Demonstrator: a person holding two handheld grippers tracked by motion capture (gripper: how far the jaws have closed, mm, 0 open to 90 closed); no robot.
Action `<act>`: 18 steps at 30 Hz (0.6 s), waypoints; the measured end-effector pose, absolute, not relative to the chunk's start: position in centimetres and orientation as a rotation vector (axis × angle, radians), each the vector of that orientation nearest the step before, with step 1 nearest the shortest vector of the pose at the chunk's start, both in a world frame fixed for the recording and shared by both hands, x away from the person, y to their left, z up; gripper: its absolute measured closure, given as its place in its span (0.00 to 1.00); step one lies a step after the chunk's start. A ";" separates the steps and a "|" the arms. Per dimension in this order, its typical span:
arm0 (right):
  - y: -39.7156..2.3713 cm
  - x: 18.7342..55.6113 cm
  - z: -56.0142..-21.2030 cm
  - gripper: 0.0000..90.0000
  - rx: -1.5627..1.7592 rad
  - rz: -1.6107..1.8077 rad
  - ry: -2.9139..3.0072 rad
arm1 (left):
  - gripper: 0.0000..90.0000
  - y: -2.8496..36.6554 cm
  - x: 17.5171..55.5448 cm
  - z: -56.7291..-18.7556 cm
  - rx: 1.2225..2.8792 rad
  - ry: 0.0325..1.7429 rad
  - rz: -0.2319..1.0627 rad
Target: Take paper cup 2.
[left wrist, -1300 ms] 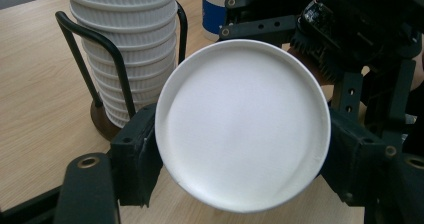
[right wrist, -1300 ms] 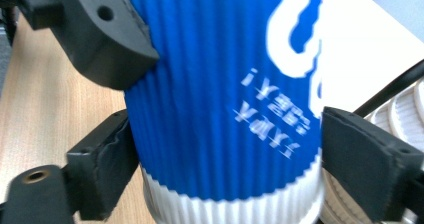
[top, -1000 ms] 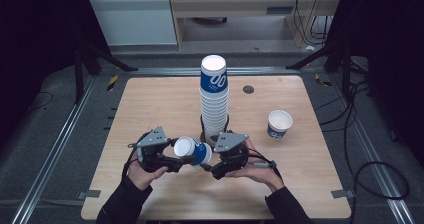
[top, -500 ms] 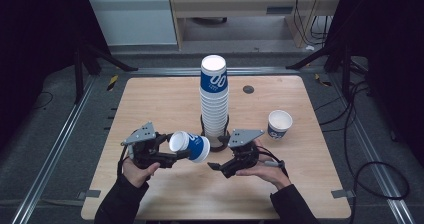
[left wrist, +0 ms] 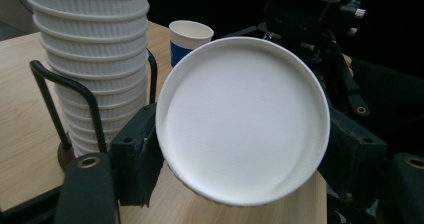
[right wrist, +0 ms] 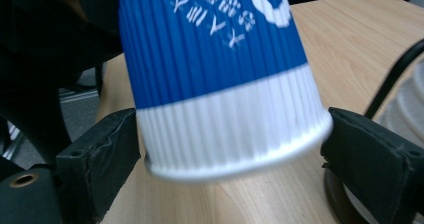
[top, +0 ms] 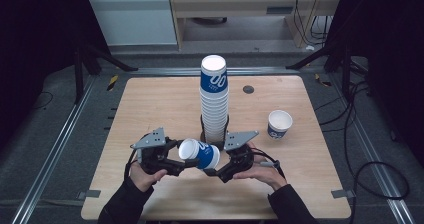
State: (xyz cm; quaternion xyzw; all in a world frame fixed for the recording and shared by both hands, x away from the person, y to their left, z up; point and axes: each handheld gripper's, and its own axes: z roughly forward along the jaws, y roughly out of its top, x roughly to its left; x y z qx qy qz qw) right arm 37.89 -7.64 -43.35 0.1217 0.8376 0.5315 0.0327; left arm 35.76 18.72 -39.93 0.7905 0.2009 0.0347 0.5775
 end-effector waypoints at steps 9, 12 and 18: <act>-7.1 37.8 -43.7 0.14 0.336 1.634 2.614 | 0.30 18.2 35.6 -40.2 1.874 0.446 0.060; -7.1 37.8 -43.7 0.15 0.335 1.636 2.617 | 0.29 18.2 35.7 -40.3 1.868 0.451 0.052; -7.3 37.8 -43.5 0.17 0.327 1.631 2.611 | 0.29 18.3 35.8 -40.3 1.865 0.461 0.044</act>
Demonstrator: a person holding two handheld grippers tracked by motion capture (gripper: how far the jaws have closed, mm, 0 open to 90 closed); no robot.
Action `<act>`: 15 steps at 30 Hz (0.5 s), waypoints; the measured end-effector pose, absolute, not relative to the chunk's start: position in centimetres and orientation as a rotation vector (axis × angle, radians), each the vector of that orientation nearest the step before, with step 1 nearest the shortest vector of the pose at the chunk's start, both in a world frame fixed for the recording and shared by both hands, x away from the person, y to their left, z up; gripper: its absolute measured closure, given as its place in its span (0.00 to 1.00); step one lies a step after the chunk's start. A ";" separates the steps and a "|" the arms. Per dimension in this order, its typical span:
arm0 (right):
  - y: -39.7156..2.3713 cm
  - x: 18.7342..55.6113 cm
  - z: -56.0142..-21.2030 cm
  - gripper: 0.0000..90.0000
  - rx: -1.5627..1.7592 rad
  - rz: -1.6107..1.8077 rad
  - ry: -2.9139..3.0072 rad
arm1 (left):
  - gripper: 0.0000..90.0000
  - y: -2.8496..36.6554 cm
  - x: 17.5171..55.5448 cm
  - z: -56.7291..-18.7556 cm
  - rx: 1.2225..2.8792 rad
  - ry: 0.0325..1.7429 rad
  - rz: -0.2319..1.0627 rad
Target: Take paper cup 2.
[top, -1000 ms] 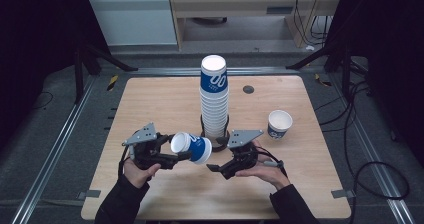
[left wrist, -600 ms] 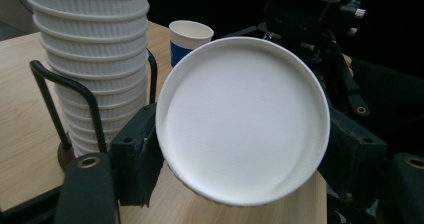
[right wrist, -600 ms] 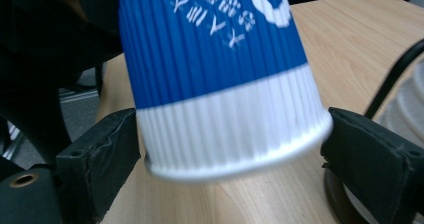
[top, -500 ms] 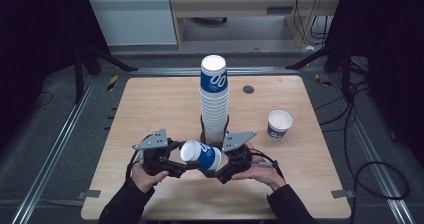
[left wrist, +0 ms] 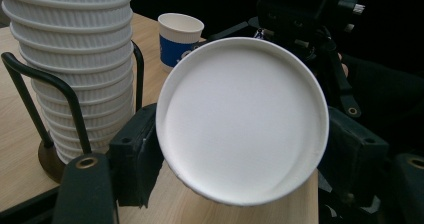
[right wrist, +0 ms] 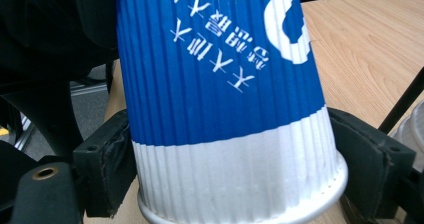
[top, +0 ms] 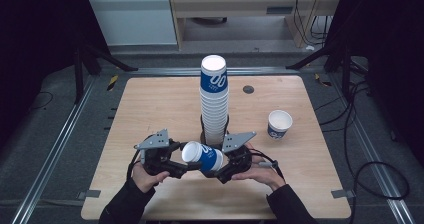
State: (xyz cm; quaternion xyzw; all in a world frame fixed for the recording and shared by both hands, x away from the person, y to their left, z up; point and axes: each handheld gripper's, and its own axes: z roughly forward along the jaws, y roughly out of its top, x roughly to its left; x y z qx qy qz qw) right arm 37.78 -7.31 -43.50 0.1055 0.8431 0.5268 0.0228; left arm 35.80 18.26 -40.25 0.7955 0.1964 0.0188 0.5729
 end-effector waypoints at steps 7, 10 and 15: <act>-7.8 37.9 -43.3 0.17 0.330 1.590 2.609 | 0.29 18.9 35.7 -39.7 1.854 0.464 0.079; -8.2 38.0 -43.1 0.17 0.337 1.548 2.596 | 0.27 19.3 35.7 -39.4 1.867 0.471 0.089; -8.7 38.1 -42.8 0.17 0.340 1.430 2.585 | 0.25 19.5 35.8 -39.6 1.924 0.494 0.114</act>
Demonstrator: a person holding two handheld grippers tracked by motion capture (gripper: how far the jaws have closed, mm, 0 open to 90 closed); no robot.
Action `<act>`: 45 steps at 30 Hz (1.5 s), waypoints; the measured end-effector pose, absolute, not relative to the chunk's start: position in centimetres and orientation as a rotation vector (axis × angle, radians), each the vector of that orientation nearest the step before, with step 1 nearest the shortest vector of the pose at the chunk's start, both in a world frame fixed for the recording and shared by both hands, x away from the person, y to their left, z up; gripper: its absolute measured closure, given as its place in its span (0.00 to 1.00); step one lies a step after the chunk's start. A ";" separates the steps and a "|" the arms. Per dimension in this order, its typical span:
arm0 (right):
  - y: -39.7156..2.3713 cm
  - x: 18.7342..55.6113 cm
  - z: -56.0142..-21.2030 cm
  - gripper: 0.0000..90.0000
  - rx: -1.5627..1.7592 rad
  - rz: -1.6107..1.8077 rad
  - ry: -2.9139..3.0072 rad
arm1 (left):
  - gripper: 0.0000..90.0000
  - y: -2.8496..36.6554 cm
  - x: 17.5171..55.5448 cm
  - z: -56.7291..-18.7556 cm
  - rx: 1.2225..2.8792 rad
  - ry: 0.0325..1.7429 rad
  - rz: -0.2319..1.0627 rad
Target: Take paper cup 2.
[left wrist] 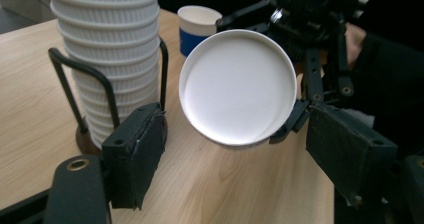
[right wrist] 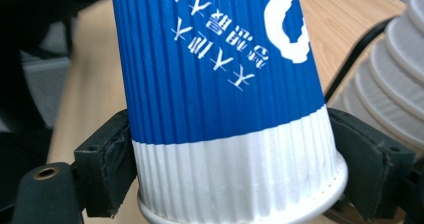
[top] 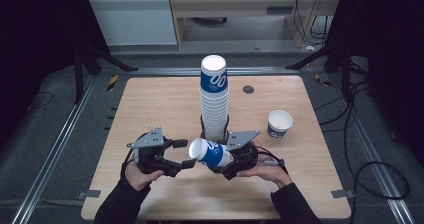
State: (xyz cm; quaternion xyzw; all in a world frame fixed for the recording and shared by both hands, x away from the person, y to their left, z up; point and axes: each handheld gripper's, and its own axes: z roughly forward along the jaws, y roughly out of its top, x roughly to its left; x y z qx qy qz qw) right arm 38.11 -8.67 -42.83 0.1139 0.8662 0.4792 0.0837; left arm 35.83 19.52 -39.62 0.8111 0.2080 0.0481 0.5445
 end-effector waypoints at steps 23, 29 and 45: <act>-5.3 36.9 -44.4 0.16 0.171 1.117 2.666 | 0.27 17.2 36.4 -42.2 2.115 0.536 0.029; -5.3 36.9 -44.4 0.15 0.185 1.134 2.662 | 0.29 17.3 36.3 -42.0 2.105 0.531 0.033; -7.2 37.3 -42.7 0.08 0.266 1.322 2.593 | 0.29 19.0 36.7 -41.2 2.045 0.531 0.066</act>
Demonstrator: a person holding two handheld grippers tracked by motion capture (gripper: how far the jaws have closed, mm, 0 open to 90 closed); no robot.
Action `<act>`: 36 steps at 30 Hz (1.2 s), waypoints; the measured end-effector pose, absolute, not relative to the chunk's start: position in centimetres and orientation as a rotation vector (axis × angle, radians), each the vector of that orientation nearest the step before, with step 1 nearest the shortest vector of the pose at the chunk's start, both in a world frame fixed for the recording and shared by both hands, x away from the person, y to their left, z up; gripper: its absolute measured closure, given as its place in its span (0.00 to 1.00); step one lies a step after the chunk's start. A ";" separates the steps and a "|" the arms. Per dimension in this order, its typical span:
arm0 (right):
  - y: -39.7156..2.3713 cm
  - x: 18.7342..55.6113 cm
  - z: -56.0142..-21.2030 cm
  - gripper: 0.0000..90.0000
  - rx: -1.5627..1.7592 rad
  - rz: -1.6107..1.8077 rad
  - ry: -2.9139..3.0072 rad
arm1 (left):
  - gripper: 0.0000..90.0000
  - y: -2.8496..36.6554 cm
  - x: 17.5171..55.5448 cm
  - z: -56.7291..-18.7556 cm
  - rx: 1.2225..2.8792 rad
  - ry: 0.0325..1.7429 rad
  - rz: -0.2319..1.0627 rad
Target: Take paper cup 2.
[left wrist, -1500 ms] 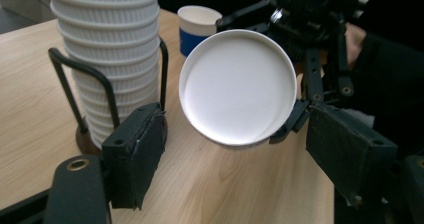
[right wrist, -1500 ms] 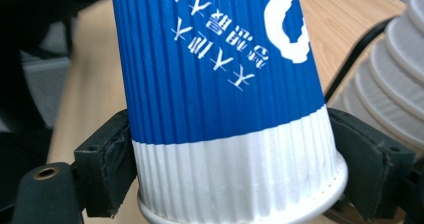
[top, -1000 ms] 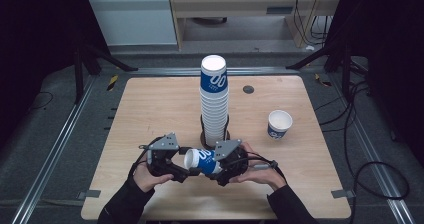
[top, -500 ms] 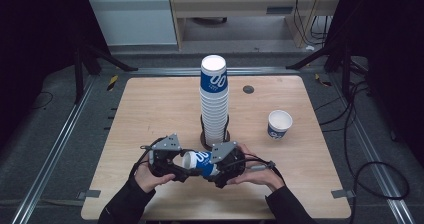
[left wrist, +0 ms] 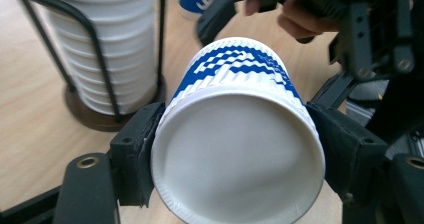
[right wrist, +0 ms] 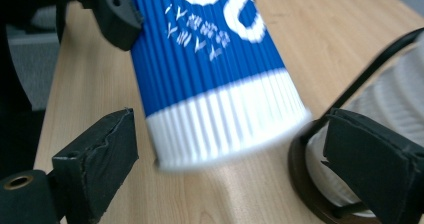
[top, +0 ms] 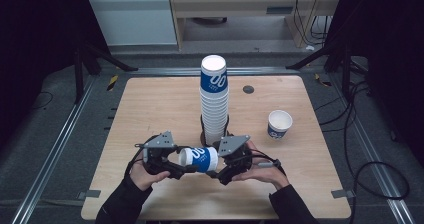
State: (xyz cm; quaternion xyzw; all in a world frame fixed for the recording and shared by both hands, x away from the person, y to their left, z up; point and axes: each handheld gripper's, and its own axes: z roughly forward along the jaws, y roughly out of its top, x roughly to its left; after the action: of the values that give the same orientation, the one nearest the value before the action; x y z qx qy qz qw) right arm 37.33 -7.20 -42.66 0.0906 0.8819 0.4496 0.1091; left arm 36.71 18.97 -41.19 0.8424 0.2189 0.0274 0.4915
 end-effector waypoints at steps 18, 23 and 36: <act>-9.1 38.1 -42.2 0.09 0.367 1.658 2.547 | 0.29 20.1 36.3 -40.1 1.808 0.432 0.025; -8.7 37.8 -42.2 0.09 0.317 1.707 2.574 | 0.29 19.1 35.9 -40.3 1.829 0.386 -0.020; -8.3 37.5 -42.7 0.16 0.235 1.727 2.637 | 0.29 18.6 36.0 -40.7 1.871 0.361 -0.063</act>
State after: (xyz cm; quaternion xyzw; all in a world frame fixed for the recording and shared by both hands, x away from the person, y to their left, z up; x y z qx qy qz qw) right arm 37.47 -8.32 -42.66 0.0742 0.8342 0.5464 -0.0095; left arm 35.97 18.61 -40.74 0.8001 0.1545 -0.0270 0.5790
